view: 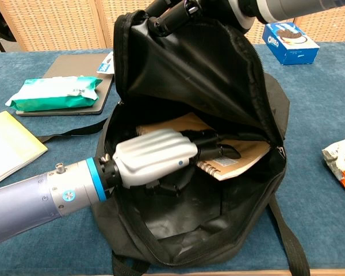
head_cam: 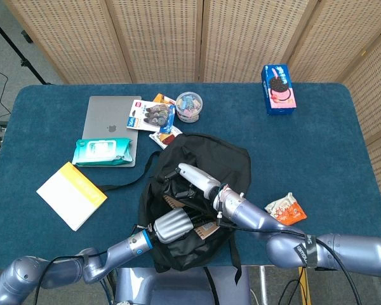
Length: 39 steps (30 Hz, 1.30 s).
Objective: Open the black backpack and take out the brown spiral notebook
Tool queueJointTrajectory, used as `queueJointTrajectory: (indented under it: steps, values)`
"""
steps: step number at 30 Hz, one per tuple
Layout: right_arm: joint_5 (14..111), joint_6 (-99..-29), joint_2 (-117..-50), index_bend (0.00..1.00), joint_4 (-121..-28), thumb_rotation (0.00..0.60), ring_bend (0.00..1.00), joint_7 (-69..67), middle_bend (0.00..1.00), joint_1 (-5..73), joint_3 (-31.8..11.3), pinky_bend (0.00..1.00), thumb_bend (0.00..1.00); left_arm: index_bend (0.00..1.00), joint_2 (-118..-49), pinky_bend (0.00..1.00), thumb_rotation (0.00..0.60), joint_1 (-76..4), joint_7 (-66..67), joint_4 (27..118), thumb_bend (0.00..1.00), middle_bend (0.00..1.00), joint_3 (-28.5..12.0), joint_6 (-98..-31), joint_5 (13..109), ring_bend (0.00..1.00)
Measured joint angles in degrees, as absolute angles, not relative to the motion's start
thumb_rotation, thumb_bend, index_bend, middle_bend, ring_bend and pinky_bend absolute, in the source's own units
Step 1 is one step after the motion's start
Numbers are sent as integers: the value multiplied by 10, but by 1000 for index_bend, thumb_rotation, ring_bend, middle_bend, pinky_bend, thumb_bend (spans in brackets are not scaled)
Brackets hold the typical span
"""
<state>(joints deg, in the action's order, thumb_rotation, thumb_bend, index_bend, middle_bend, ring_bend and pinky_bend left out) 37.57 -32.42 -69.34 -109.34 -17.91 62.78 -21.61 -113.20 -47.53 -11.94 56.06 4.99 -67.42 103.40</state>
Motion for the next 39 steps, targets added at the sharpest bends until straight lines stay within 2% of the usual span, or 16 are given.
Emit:
queueJointTrajectory:
  steps: [1,4,7,13,18,28,34,39]
  values:
    - [375,-326,-693,697,-1093,600,655,-179,699,628,-216,560,930,521,-1133,192,600,-474,-120,558,903,282,49,-682,1035,153]
    - [373,-333,-692,697,-1090,600,655,-178,699,627,-214,560,930,694,-1137,276,600,-470,-125,549,884,425,45,-715,1042,265]
    - [371,-340,-692,698,-1087,600,655,-178,699,625,-213,560,931,761,-1140,312,600,-466,-138,540,884,485,43,-748,1050,316]
    - [360,-355,-695,697,-1073,600,655,-177,699,622,-208,560,930,781,-1136,331,600,-458,-162,535,884,511,42,-793,1062,340]
    - [344,-376,-699,697,-1048,600,655,-172,699,615,-196,560,930,785,-1101,338,600,-447,-184,563,883,521,41,-832,1064,349]
    - [327,-393,-713,697,-1012,600,655,-168,699,592,-179,560,930,788,-1041,338,600,-415,-254,683,891,522,29,-874,1037,349]
    - [323,-387,-721,698,-994,600,655,-175,699,579,-176,560,931,788,-1022,338,600,-398,-314,742,902,522,13,-897,1015,349]
    - [324,-378,-726,697,-978,600,655,-177,699,565,-169,560,930,789,-995,338,600,-378,-391,831,902,522,-12,-924,983,349]
